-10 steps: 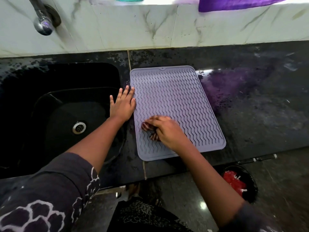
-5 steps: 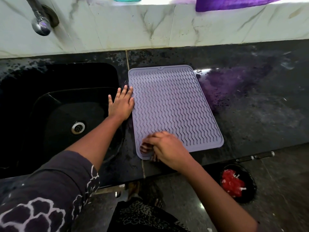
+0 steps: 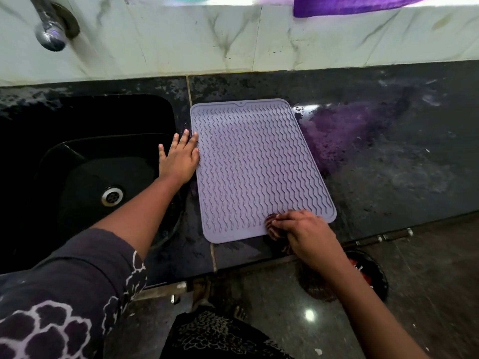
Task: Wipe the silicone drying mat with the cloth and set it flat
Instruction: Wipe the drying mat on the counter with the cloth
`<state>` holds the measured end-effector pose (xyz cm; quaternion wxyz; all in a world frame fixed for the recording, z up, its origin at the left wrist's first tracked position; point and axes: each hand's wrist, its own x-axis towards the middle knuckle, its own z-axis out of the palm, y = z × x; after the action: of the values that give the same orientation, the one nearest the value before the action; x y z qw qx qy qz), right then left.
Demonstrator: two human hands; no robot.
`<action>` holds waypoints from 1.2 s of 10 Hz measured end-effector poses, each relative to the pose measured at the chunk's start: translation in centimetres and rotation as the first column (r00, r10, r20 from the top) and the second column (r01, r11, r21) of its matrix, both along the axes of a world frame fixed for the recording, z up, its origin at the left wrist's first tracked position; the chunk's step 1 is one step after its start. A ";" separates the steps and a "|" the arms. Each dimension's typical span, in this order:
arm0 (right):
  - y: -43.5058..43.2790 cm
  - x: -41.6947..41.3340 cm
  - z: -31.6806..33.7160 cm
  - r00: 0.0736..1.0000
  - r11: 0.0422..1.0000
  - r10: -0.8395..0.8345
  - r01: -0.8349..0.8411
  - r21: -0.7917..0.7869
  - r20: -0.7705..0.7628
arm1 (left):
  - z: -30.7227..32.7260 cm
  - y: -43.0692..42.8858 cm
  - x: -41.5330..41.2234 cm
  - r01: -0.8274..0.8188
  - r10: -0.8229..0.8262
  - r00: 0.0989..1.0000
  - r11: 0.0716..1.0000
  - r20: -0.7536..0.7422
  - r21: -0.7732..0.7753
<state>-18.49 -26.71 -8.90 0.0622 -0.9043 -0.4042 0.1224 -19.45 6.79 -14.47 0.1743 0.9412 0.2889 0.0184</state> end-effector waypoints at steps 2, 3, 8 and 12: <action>2.4 -3.1 -0.1 0.984 0.988 -0.154 0.152 0.029 0.090 | 0.1 -0.1 0.0 -0.002 0.002 1.000 1.000 -0.004 -0.002; 4.3 -6.7 0.1 0.996 0.998 -0.068 0.067 0.017 0.061 | 0.1 -0.1 0.0 -0.008 0.008 1.000 1.000 0.004 0.002; 19.7 6.9 2.9 0.954 0.869 -0.244 0.296 0.396 -0.176 | -0.3 1.3 -0.4 0.033 -0.024 0.990 0.998 0.139 -0.060; 33.2 14.5 -0.5 0.988 0.997 -0.033 0.023 0.069 0.148 | 0.5 4.0 0.9 0.118 -0.151 0.977 0.970 0.147 0.214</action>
<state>-4.02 6.48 -9.38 0.0638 -0.9139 -0.3988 0.0401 -18.59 10.78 -14.00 0.1009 0.9669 0.2056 0.1127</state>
